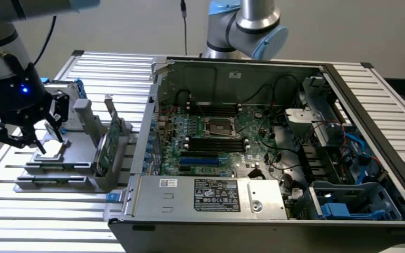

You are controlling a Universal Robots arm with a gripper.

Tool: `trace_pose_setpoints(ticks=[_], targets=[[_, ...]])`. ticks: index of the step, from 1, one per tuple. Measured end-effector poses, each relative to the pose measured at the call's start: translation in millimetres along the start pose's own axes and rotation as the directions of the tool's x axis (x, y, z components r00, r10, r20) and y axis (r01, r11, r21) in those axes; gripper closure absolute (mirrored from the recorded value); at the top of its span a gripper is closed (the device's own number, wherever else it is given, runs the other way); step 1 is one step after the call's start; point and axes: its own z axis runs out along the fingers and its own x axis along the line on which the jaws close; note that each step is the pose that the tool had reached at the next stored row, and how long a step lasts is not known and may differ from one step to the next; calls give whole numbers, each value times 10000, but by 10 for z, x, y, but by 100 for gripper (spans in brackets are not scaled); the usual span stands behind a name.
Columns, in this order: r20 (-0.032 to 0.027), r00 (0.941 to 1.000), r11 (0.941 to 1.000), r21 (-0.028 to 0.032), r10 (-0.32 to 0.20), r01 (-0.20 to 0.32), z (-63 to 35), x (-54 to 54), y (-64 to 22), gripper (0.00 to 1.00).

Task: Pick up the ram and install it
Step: 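Pick up the ram and move it above insertion slot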

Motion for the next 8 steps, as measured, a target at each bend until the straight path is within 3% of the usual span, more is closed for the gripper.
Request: trace_pose_setpoints(ticks=[4, 8], targets=[[-11, 9974, 9974, 13, -717, 717, 15, -1, 0, 58], [-40, 9901, 9901, 2, -1402, 1402, 29, -2, 0, 58]])
